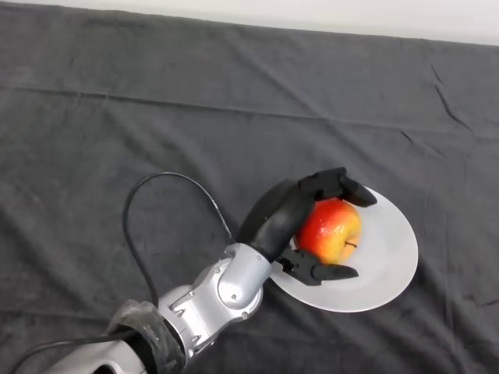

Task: Move the apple to the plate

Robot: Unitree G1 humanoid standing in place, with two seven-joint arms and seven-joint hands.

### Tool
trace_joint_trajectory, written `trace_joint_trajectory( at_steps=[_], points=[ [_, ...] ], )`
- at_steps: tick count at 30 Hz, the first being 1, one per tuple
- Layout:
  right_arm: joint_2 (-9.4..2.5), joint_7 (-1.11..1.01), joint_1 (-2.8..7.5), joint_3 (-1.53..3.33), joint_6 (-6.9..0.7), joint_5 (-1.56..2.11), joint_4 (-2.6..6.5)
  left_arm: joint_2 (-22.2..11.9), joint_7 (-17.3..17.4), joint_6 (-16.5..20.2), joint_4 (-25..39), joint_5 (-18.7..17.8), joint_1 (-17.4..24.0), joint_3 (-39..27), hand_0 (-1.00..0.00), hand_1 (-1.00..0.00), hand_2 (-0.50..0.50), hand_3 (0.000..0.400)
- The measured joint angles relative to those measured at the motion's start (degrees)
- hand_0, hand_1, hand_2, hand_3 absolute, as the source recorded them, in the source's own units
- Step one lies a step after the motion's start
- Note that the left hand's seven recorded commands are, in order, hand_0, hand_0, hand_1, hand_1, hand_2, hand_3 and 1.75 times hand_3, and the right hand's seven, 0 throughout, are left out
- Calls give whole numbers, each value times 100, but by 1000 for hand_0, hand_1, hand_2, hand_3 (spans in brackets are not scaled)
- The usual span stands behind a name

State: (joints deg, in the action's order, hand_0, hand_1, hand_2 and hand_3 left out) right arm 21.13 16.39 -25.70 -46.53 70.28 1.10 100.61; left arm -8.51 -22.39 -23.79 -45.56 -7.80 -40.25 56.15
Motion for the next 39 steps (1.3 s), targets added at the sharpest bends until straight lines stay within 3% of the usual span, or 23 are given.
trace_joint_trajectory(
  at_steps=[2, 3, 4, 5, 6, 7, 23, 32, 39],
  points=[
    [0, 0, 0, 0, 0, -1, 0, -1, -55, -5, -9, -82, -18, 84, -1000, -1000, 0, 400],
    [0, 0, 0, 0, 0, 0, 0, -2, -82, -9, -14, -121, -47, 168, -1000, -804, -98, 400],
    [0, 0, 0, 0, 0, 0, 0, -1, -83, -21, -19, -136, -78, 215, -1000, -710, -145, 400],
    [0, 0, 0, 0, 0, -1, 0, 8, -83, -52, -30, -178, -117, 241, -529, -180, -175, 212],
    [0, 0, 0, 0, 0, -1, 0, 15, -88, -75, -39, -206, -150, 251, -318, 0, -159, 127],
    [0, 0, 0, 0, 0, -1, 0, 16, -91, -102, -47, -227, -182, 268, 0, 0, 0, 0],
    [0, 0, 0, -2, 1, -4, 3, 50, -245, -216, -238, -437, -386, 439, 0, 0, 0, 0],
    [0, 0, 0, -3, 1, -5, 4, -265, -248, -530, -246, -434, -387, 370, 0, 0, 0, 0],
    [0, 0, -1, -3, 1, -6, 4, -634, -278, -822, -246, -432, -386, -144, 0, 0, 0, 0]
  ],
)
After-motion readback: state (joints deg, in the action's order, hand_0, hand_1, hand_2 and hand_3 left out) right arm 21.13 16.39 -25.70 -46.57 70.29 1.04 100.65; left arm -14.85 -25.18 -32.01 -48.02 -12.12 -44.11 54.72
